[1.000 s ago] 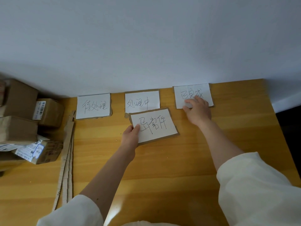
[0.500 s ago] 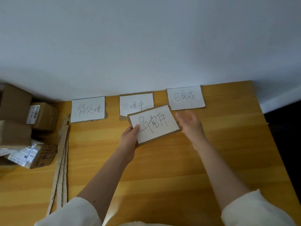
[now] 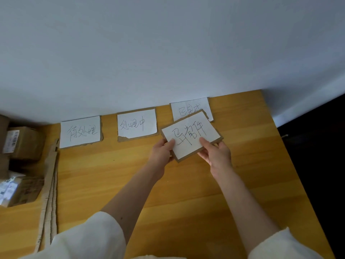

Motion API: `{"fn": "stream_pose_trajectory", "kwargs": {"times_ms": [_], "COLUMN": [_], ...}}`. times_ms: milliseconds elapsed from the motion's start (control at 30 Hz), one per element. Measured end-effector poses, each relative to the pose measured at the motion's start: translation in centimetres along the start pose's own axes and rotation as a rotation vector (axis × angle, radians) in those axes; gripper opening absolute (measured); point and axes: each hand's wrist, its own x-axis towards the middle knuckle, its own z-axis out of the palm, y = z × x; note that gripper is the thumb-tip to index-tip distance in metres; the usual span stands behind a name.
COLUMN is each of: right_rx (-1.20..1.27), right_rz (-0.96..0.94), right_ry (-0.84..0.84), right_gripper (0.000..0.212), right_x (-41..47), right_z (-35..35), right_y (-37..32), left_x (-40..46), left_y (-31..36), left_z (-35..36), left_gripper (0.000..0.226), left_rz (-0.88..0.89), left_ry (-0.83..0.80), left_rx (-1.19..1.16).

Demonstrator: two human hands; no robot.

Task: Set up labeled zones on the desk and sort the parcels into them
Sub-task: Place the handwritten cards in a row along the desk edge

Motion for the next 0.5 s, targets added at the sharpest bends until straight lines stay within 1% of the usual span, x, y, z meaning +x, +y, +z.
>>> {"fn": "stream_pose_trajectory", "kwargs": {"times_ms": [100,167,267,367,433,500], "right_rx": [0.001,0.007,0.03,0.071,0.091,0.088], "right_rz": [-0.062,-0.111,-0.183,-0.224,-0.234,-0.226], "right_ry": [0.103,0.177,0.288,0.393,0.435,0.462], "right_gripper": [0.034,0.036,0.038,0.042,0.044,0.045], "right_x": [1.1,2.2,4.1,6.0,7.2,8.3], "right_z": [-1.4,-2.6,-4.5,-6.1,-6.9,-7.6], "right_y": [-1.7,-3.1,-5.4,-7.2,-7.8,-8.1], "left_x": [0.5,1.1,2.0,2.7,3.4,3.5], "left_y": [0.6,0.8,0.4,-0.6,-1.5,-2.0], "left_z": [1.8,2.7,3.6,4.3,4.7,5.1], "left_gripper": [0.025,0.027,0.032,0.043,0.051,0.058], "left_rz": [0.041,0.106,0.22,0.3,0.323,0.307], "left_ry": [-0.008,0.024,0.06,0.073,0.087,0.106], "left_rx": [0.062,0.169,0.408,0.649,0.851,1.011]}}
